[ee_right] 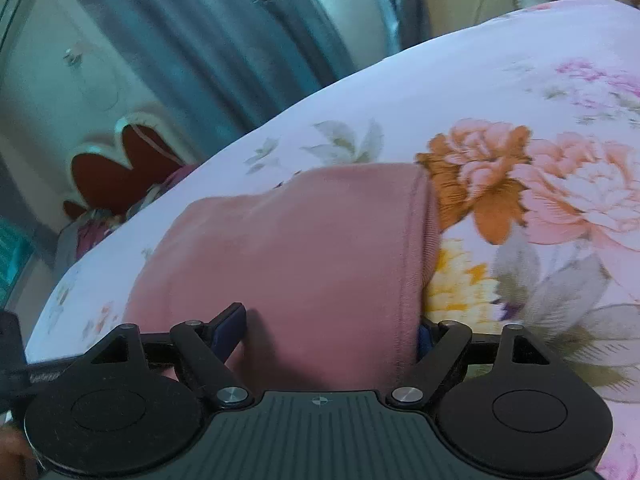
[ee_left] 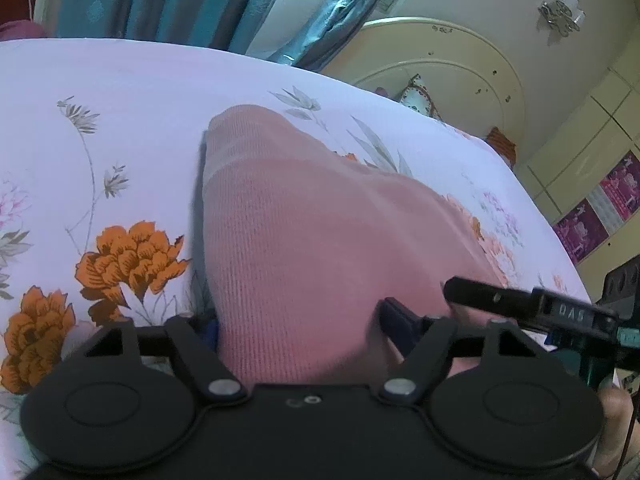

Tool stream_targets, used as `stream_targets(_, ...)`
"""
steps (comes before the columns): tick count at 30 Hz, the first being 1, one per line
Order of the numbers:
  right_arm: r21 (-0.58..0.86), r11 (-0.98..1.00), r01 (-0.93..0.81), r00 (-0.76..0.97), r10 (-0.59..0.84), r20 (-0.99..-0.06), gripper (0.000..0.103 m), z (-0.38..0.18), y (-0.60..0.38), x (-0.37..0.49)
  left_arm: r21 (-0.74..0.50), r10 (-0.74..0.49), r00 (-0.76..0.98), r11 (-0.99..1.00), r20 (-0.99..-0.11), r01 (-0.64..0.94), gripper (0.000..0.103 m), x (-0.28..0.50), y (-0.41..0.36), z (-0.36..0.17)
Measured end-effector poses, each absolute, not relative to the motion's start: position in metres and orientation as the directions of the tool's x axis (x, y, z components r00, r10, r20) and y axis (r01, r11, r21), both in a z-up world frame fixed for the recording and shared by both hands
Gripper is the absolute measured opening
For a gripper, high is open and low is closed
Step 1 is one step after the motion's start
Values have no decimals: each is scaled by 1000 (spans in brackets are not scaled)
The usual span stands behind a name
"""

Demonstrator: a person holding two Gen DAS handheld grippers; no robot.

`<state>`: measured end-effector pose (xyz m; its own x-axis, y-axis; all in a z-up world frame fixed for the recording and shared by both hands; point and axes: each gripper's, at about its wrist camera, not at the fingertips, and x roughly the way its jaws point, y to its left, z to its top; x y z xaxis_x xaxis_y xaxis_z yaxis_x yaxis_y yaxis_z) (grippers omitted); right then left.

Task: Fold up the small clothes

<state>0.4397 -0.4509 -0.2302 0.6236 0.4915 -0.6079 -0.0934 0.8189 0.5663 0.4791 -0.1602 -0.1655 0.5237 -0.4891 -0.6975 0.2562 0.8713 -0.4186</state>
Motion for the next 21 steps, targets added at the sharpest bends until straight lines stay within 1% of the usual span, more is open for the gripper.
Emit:
stream_targets(1, 560, 823, -100, 615, 493, -615, 56, -231, -452, 440, -411, -484, 527, 874, -699, 258, 66, 479, -161, -164)
stream_targets(2, 546, 831, -101, 618, 483, -621, 43, -234, -454, 440, -403, -479, 530, 877, -699, 261, 65, 478, -161, -163)
stream_targets(3, 551, 828, -104, 622, 486, -614, 37, -236, -459, 441, -393, -475, 533, 880, -700, 268, 62, 478, -163, -163)
stream_targets(6, 540, 835, -102, 636, 473, -610, 35, -236, -454, 439, -356, -448, 546, 894, -708, 272, 59, 478, -170, -164)
stream_targets(7, 529, 843, -94, 640, 458, -616, 35, -235, -450, 438, -351, -441, 550, 897, -709, 268, 55, 478, -171, -163)
stream_targets(8, 520, 849, -90, 638, 451, -624, 32, -233, -445, 439, -344, -436, 555, 900, -709, 269, 53, 477, -172, -161)
stream_targets(9, 536, 839, -94, 626, 468, -624, 23, -232, -443, 439, -333, -432, 561, 902, -706, 277, 47, 475, -174, -158)
stream_targets(10, 552, 829, -87, 624, 478, -618, 23, -230, -444, 437, -323, -431, 567, 902, -702, 286, 43, 473, -174, -154)
stream_targets(12, 573, 815, -81, 630, 487, -604, 22, -230, -446, 438, -308, -435, 576, 900, -692, 309, 40, 469, -175, -148)
stream_targets(17, 651, 758, -54, 643, 525, -557, 21, -225, -452, 434, -289, -436, 589, 898, -680, 332, 37, 463, -178, -139)
stream_targets(21, 656, 749, -87, 654, 540, -530, 21, -208, -443, 434, -304, -456, 598, 889, -659, 342, 36, 458, -176, -128)
